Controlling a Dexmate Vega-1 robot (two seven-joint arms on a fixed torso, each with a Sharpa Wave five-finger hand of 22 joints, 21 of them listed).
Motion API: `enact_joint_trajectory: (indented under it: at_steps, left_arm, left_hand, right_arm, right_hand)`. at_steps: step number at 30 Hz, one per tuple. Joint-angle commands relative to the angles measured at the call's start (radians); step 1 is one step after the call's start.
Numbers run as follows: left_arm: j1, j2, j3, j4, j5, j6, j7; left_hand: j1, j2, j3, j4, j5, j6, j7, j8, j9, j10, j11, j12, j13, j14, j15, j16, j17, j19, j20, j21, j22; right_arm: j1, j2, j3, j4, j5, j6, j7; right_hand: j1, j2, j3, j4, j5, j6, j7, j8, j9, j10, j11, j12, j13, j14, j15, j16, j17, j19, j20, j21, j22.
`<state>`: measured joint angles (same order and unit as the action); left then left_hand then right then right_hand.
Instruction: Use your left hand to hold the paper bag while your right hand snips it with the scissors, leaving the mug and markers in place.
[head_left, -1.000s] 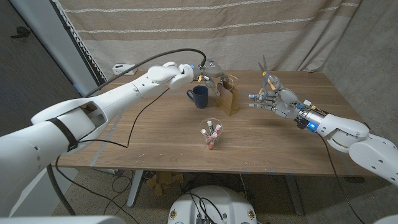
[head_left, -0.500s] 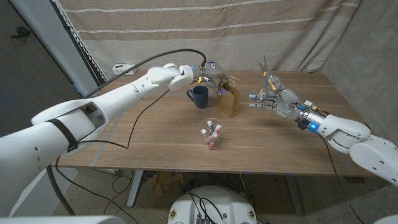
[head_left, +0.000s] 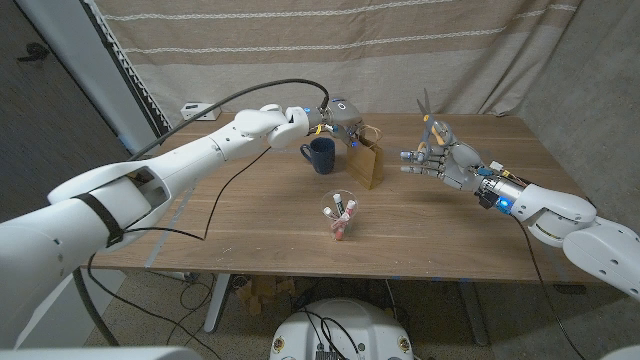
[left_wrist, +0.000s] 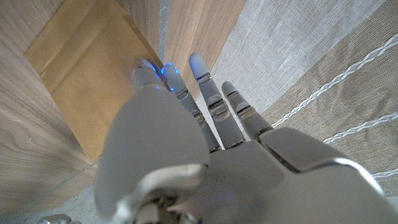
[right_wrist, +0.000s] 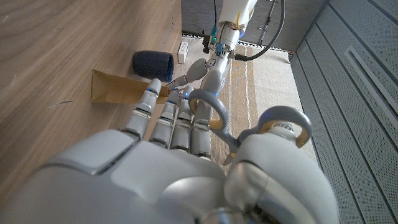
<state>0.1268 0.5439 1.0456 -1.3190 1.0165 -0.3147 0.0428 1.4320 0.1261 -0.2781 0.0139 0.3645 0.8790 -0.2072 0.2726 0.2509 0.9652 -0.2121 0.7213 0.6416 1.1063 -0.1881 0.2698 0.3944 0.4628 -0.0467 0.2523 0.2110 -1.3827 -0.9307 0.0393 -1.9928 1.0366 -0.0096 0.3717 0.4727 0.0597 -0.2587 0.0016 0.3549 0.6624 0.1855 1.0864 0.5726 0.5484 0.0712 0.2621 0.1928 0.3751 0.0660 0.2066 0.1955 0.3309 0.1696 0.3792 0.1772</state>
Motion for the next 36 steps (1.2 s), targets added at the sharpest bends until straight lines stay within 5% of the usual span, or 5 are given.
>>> enact_joint_trajectory:
  at_steps: [1, 3, 6, 15, 36]
  left_arm:
    - [0.008, -0.001, 0.000, 0.010, 0.002, -0.014, 0.037]
    - [0.007, -0.004, 0.001, 0.018, -0.001, -0.019, 0.041]
    - [0.004, -0.007, 0.001, 0.025, -0.008, -0.025, 0.040]
    - [0.003, -0.012, -0.005, 0.042, -0.037, -0.040, 0.048]
    - [0.139, -0.037, -0.160, 0.009, -0.369, 0.056, 0.016]
  left_hand:
    - [0.098, 0.018, 0.020, -0.036, -0.065, 0.053, 0.004, 0.040, 0.039, 0.016, 0.007, 0.029, 0.055, 0.093, -0.054, -0.025, 0.007, 0.024, -0.091, 0.017, 0.009]
    - [0.111, 0.012, 0.021, -0.042, -0.105, 0.101, 0.006, 0.094, 0.082, 0.026, 0.008, 0.022, 0.056, 0.129, -0.054, -0.045, 0.001, 0.034, -0.103, 0.028, 0.015]
    - [0.119, 0.002, 0.025, -0.050, -0.155, 0.125, 0.005, 0.237, 0.234, 0.060, 0.009, -0.003, 0.058, 0.180, -0.054, -0.068, -0.012, 0.044, -0.120, 0.059, 0.031]
    - [0.129, 0.005, 0.050, -0.072, -0.178, 0.166, 0.000, 0.430, 0.427, 0.073, 0.008, -0.015, 0.092, 0.245, -0.052, -0.059, -0.022, 0.079, -0.121, 0.141, 0.061]
    - [0.095, -0.003, 0.092, -0.083, -0.177, 0.168, 0.020, 0.462, 0.402, 0.047, 0.011, -0.049, 0.085, 0.273, -0.051, -0.017, 0.053, 0.094, -0.119, 0.240, 0.096]
  right_arm:
    - [-0.003, 0.001, 0.005, -0.006, 0.002, -0.007, -0.007]
    - [-0.001, 0.002, 0.003, -0.003, 0.000, -0.005, -0.004]
    - [0.003, 0.002, 0.001, -0.001, 0.000, -0.007, -0.004]
    - [0.019, 0.006, -0.010, 0.012, 0.004, -0.010, 0.000]
    - [0.033, 0.006, -0.013, 0.020, 0.009, -0.013, -0.005]
  right_hand:
    - [0.013, 0.002, -0.003, -0.007, -0.003, -0.001, 0.003, -0.001, 0.001, 0.006, -0.001, -0.001, 0.005, 0.008, -0.002, -0.002, 0.003, 0.010, 0.002, -0.006, 0.002]
    - [0.014, 0.002, -0.003, -0.008, -0.004, -0.002, 0.004, -0.002, 0.000, 0.006, -0.001, -0.001, 0.005, 0.008, -0.002, -0.003, 0.003, 0.010, 0.002, -0.007, 0.002]
    - [0.014, 0.002, -0.003, -0.008, -0.004, -0.002, 0.003, -0.002, 0.000, 0.006, 0.000, -0.001, 0.005, 0.007, -0.002, -0.003, 0.003, 0.011, 0.002, -0.008, 0.002]
    - [0.017, 0.004, -0.001, -0.010, -0.005, -0.001, 0.002, -0.001, 0.000, 0.006, -0.002, -0.003, 0.005, 0.007, -0.002, -0.004, 0.003, 0.015, 0.000, -0.011, 0.002]
    - [0.023, 0.007, 0.000, -0.014, -0.008, -0.002, 0.001, -0.003, -0.002, 0.005, -0.005, -0.006, 0.005, 0.008, -0.003, -0.005, 0.003, 0.020, -0.007, -0.019, 0.002]
